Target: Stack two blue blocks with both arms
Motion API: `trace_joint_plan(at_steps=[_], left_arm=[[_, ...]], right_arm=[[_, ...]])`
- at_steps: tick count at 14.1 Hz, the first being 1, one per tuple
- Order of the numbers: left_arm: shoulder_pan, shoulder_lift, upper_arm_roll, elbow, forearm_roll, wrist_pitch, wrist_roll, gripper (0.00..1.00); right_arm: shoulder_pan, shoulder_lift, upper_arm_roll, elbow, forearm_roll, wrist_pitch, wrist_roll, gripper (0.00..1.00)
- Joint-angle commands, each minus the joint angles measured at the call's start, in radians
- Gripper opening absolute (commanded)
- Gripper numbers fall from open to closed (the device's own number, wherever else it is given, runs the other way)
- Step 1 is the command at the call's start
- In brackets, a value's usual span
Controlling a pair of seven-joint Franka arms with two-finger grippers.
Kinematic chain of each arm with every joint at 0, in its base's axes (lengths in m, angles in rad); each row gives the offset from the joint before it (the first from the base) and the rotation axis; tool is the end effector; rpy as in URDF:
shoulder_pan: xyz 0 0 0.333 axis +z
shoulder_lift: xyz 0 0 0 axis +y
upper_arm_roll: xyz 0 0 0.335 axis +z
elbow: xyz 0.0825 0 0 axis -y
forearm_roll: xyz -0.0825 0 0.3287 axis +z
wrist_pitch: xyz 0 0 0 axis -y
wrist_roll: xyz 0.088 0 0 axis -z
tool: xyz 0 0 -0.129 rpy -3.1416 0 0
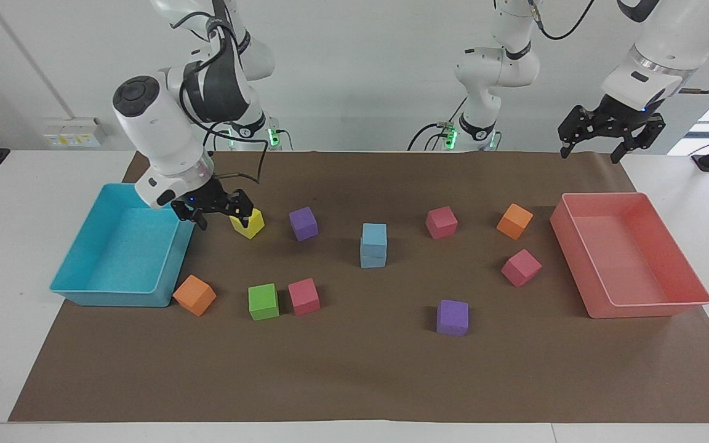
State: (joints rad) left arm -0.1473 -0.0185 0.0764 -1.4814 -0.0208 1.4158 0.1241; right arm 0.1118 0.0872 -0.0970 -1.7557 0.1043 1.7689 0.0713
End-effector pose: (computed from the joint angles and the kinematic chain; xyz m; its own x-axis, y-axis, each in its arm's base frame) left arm 0.4747 -0.0362 0.6539 0.9794 -0.1969 -0.0440 -0.1958 -0.9802 0.0278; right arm 0.5282 0.0209 0.5162 0.9938 -0.0769 -0.0807 -0.0838 -0.9927 -0.0864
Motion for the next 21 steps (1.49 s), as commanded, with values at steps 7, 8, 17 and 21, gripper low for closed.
trace_joint_plan(at_steps=[7, 8, 17, 21], left_arm=[[0.015, -0.041, -0.010, -0.059, -0.004, 0.072, 0.019, 1.00], [0.017, -0.032, -0.010, -0.051, -0.002, 0.071, 0.019, 1.00], [0.022, 0.005, -0.010, -0.005, -0.001, 0.069, 0.015, 1.00], [0.022, 0.006, -0.010, -0.008, -0.001, 0.078, 0.014, 1.00]], right_arm=[[-0.150, -0.073, 0.014, -0.021, -0.094, -0.083, -0.054, 1.00], [-0.164, -0.082, 0.014, -0.016, -0.094, -0.083, -0.073, 1.00], [-0.161, -0.118, 0.022, 0.140, -0.156, -0.178, -0.070, 1.00], [-0.155, -0.147, 0.028, 0.203, -0.170, -0.245, -0.070, 1.00]])
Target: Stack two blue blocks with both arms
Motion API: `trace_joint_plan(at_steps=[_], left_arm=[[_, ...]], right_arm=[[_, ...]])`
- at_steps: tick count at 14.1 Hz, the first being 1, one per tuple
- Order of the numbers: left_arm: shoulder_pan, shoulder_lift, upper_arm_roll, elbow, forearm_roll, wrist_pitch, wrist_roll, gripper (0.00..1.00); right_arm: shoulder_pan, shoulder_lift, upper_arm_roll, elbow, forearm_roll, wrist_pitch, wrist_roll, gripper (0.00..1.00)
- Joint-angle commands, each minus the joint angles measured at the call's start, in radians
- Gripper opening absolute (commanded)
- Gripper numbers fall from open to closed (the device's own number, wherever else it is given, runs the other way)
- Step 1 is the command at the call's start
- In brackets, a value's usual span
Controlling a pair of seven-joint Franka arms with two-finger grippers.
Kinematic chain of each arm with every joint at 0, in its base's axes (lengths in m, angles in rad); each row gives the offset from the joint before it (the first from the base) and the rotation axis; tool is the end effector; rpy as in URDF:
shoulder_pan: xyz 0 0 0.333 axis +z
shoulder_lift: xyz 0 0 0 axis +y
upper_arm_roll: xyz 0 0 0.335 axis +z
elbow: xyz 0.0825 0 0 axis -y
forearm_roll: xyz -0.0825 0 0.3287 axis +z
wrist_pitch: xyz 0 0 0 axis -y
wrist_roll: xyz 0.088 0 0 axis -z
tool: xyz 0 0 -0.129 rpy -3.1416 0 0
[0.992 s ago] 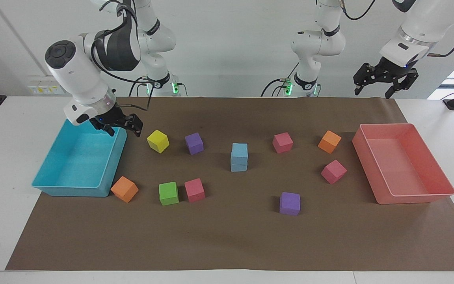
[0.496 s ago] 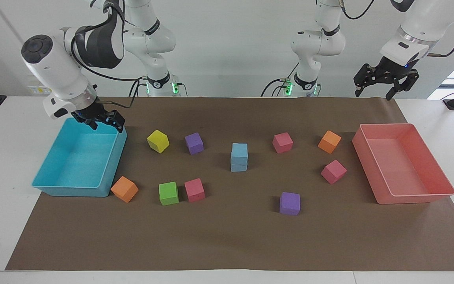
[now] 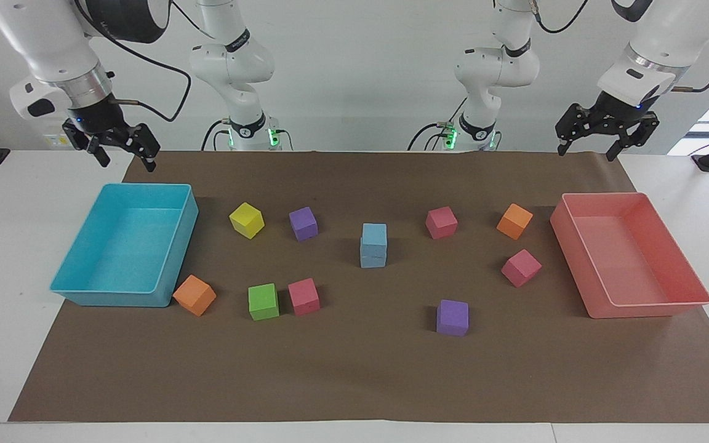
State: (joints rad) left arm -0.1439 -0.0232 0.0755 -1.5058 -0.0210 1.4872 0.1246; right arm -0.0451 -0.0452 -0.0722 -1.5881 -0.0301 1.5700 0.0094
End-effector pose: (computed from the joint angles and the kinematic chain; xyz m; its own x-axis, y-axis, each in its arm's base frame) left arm 0.4822 -0.0353 0.6524 0.9811 -0.1935 0.0073 -0.1936 -0.9808 0.0219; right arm 0.4811 -0.0616 0.6364 0.9916 -0.1264 0.0272 -0.1271 -0.9915 0.0266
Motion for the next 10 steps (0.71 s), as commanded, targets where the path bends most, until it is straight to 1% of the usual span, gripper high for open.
trace_joint_plan(at_steps=[1, 3, 4, 5, 7, 10], left_arm=[[0.018, 0.011, -0.010, 0.016, 0.001, 0.007, 0.010, 1.00], [0.018, 0.006, -0.010, 0.007, 0.007, 0.002, 0.009, 1.00], [0.018, 0.003, -0.010, 0.004, 0.007, 0.002, 0.007, 1.00], [0.018, 0.002, -0.010, 0.001, 0.007, 0.004, 0.007, 1.00], [0.018, -0.001, -0.010, -0.008, 0.007, 0.007, 0.007, 1.00], [0.018, -0.004, -0.010, -0.013, 0.007, 0.008, 0.007, 1.00]], right_arm=[[0.002, -0.015, 0.003, 0.055, -0.036, -0.066, -0.008, 1.00], [0.004, -0.015, 0.008, 0.085, -0.017, -0.108, 0.000, 1.00], [0.004, -0.015, 0.027, 0.095, -0.017, -0.125, 0.024, 1.00], [0.002, -0.015, 0.052, 0.099, -0.020, -0.117, 0.050, 1.00], [0.002, -0.042, 0.071, 0.083, -0.019, -0.097, 0.067, 1.00], [-0.001, -0.042, 0.071, 0.079, -0.016, -0.096, 0.055, 1.00]])
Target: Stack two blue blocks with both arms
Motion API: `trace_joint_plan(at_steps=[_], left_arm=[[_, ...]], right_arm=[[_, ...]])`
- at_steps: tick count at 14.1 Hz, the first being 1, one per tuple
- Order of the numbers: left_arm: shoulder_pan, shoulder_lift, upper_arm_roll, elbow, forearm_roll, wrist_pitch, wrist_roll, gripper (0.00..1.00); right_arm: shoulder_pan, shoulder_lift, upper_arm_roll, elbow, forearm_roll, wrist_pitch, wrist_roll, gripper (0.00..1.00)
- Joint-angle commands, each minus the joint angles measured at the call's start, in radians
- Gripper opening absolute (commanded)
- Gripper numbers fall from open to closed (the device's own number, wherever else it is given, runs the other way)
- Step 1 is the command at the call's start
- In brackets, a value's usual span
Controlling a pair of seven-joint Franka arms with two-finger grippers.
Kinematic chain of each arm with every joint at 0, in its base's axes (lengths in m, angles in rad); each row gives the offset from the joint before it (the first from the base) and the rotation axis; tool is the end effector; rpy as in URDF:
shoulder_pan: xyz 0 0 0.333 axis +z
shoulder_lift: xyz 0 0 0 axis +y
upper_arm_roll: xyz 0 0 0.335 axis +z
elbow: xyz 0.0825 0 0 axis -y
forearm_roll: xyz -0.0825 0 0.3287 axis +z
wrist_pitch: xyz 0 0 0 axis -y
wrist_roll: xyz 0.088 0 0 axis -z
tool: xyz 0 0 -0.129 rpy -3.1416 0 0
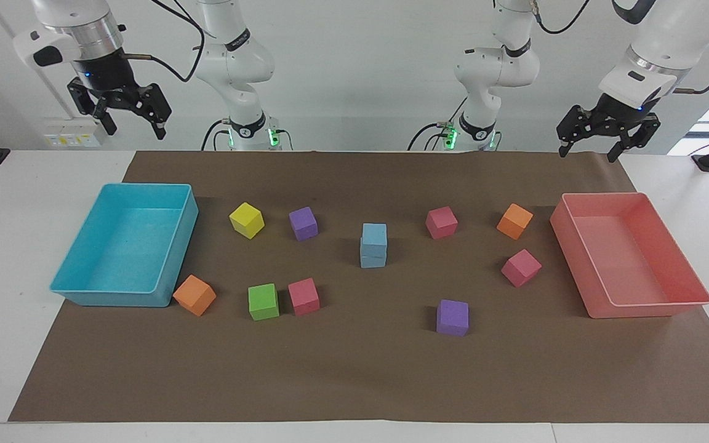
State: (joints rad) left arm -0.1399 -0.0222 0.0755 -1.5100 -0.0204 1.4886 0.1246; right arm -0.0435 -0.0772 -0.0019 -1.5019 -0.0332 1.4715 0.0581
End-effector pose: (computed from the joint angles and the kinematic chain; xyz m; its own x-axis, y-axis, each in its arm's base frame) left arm 0.4827 -0.0334 0.6503 0.9819 -0.1895 0.0035 -0.1895 -0.9816 0.0217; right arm 0.4628 -0.0256 0.6782 0.9931 -0.1065 0.0487 -0.1080 -0.9937 0.0299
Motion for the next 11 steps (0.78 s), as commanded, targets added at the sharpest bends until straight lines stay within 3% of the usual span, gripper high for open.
trace_joint_plan(at_steps=[1, 11], left_arm=[[0.014, -0.005, -0.010, -0.009, 0.007, 0.007, 0.007, 1.00], [0.013, -0.004, -0.010, -0.009, 0.007, 0.007, 0.007, 1.00]], right_arm=[[-0.003, -0.010, -0.001, -0.008, -0.011, 0.003, 0.006, 1.00], [-0.007, -0.006, -0.007, -0.011, -0.008, 0.003, 0.016, 1.00]])
